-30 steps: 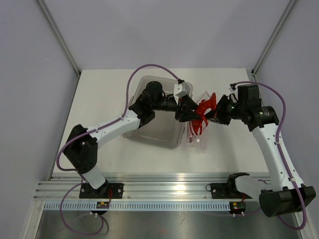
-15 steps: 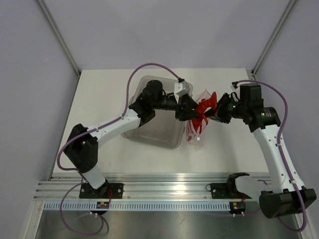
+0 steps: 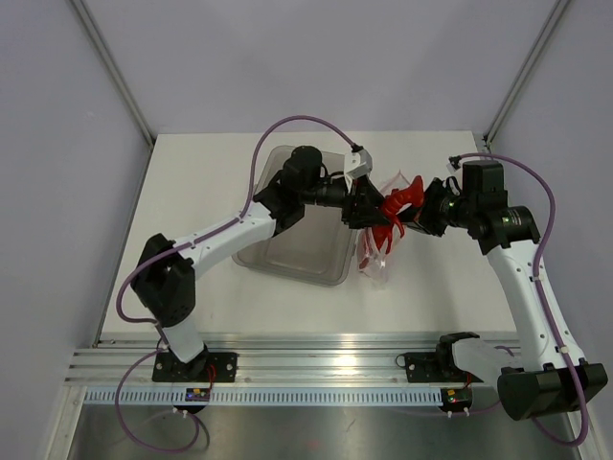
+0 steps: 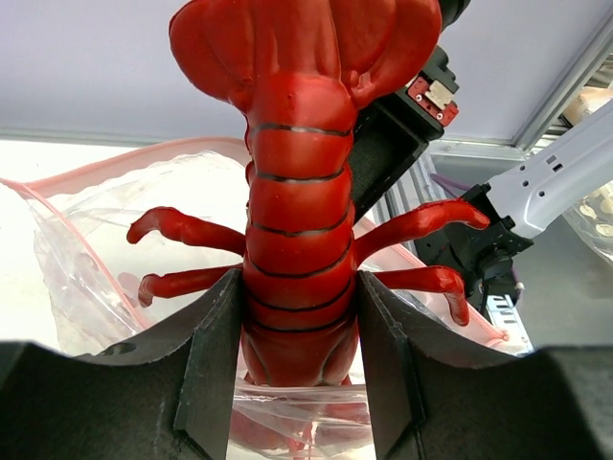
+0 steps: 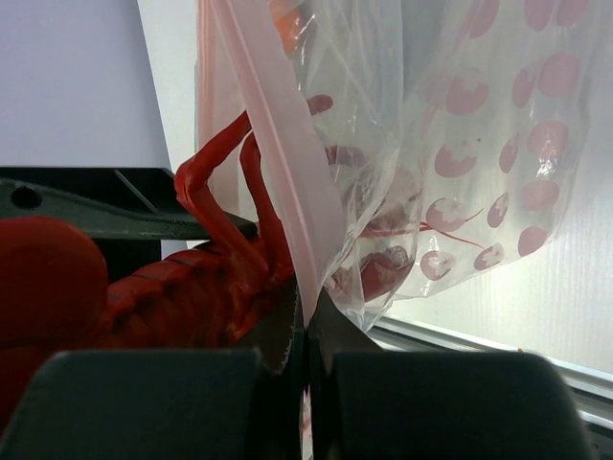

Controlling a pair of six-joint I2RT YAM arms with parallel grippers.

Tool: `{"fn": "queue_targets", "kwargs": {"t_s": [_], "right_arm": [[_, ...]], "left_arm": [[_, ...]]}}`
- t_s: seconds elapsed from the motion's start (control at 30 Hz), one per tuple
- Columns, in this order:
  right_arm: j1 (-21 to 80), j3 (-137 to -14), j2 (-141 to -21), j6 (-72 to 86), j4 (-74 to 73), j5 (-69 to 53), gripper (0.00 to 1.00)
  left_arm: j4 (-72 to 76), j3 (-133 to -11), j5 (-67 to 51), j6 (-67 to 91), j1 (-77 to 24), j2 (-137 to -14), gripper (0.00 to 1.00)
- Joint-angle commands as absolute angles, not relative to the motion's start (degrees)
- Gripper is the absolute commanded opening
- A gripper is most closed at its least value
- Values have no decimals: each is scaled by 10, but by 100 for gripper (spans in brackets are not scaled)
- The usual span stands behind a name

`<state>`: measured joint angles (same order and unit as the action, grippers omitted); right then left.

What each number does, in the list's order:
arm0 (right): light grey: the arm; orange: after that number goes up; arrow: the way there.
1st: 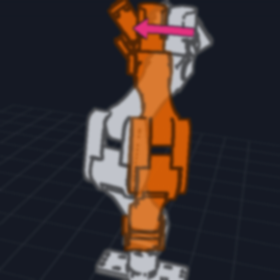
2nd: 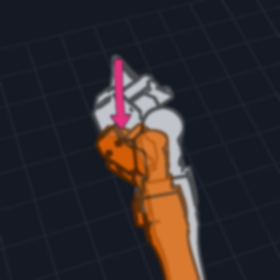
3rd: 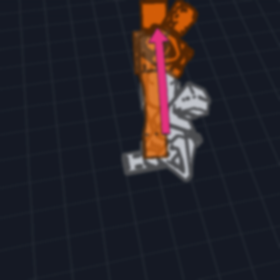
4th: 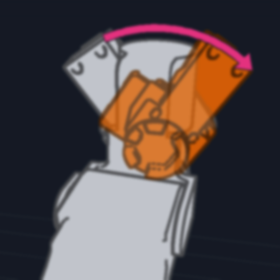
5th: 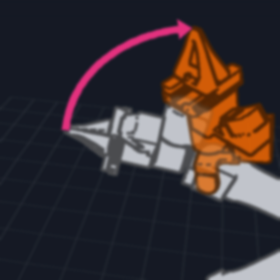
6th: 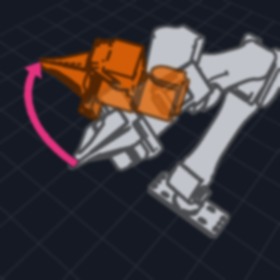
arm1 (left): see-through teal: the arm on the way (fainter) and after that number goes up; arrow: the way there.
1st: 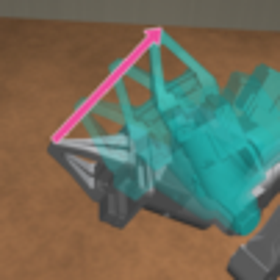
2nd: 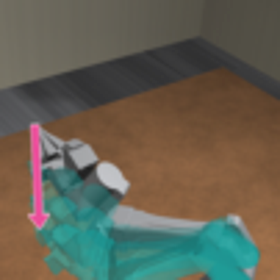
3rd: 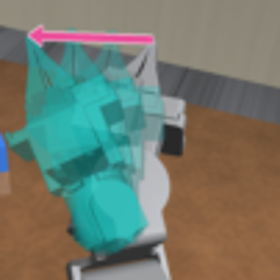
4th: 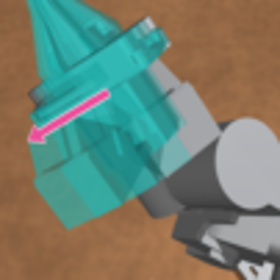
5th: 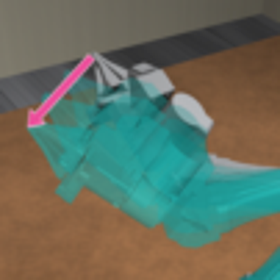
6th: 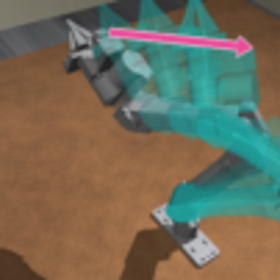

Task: Place the food in the zip-top bag and seal the zipper
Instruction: Place the fake lobster in the zipper food storage bag.

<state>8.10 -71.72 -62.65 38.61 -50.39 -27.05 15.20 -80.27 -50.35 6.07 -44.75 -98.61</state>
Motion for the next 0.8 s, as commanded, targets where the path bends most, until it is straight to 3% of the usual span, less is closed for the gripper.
{"fn": "queue_targets", "kwargs": {"t_s": [0.0, 0.07, 0.27, 0.53, 0.67, 0.7, 0.73, 0.77], "right_arm": [[92, -715, -606, 394, -489, -343, 0], [92, -710, -607, 393, -490, -333, 0], [92, -705, -610, 388, -490, -319, 0], [92, -706, -609, 400, -474, -320, 0], [91, -704, -609, 403, -468, -325, 0], [92, -705, -609, 403, -467, -326, 0], [92, -704, -608, 404, -468, -327, 0], [92, -704, -606, 403, -467, -327, 0]], "left_arm": [[114, -867, -455, 49, -449, -998, 53], [53, -897, -449, 46, -448, -995, 64], [-51, -919, -394, 59, -446, -943, 57], [-61, -853, -401, 105, -445, -876, 57], [-54, -818, -395, 119, -444, -864, 64], [-54, -816, -371, 128, -444, -861, 63], [-58, -814, -351, 137, -444, -860, 48], [-62, -816, -328, 149, -443, -861, 41]]}}
